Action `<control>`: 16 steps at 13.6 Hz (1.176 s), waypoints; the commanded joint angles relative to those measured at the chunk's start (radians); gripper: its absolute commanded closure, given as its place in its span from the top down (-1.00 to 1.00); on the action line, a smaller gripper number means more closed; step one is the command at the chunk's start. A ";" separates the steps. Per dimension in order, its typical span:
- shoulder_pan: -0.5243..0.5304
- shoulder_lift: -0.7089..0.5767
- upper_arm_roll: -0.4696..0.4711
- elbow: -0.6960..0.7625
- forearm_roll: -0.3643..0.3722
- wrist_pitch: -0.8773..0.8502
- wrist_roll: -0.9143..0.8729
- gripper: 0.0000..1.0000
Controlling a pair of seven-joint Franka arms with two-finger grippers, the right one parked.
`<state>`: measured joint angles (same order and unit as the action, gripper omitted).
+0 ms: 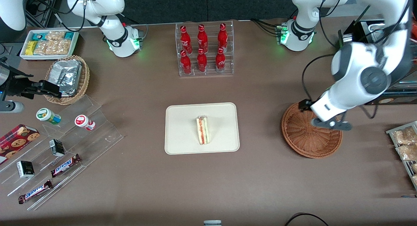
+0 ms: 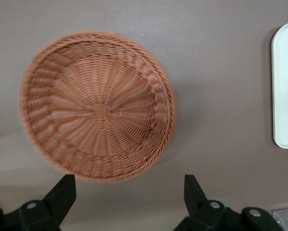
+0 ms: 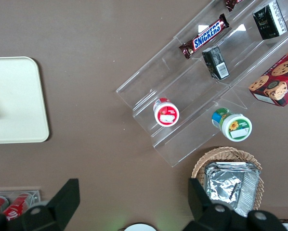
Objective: Place sandwich from basket to tray
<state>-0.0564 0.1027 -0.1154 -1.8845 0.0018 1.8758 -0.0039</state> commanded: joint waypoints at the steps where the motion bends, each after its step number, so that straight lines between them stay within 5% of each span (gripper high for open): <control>1: 0.041 -0.132 -0.006 -0.019 -0.017 -0.052 0.002 0.99; 6: 0.043 -0.152 0.031 0.166 -0.022 -0.208 -0.025 0.99; 16: 0.032 -0.133 0.023 0.286 -0.016 -0.311 -0.103 0.99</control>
<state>-0.0214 -0.0549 -0.0849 -1.6408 -0.0051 1.5960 -0.0782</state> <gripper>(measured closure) 0.000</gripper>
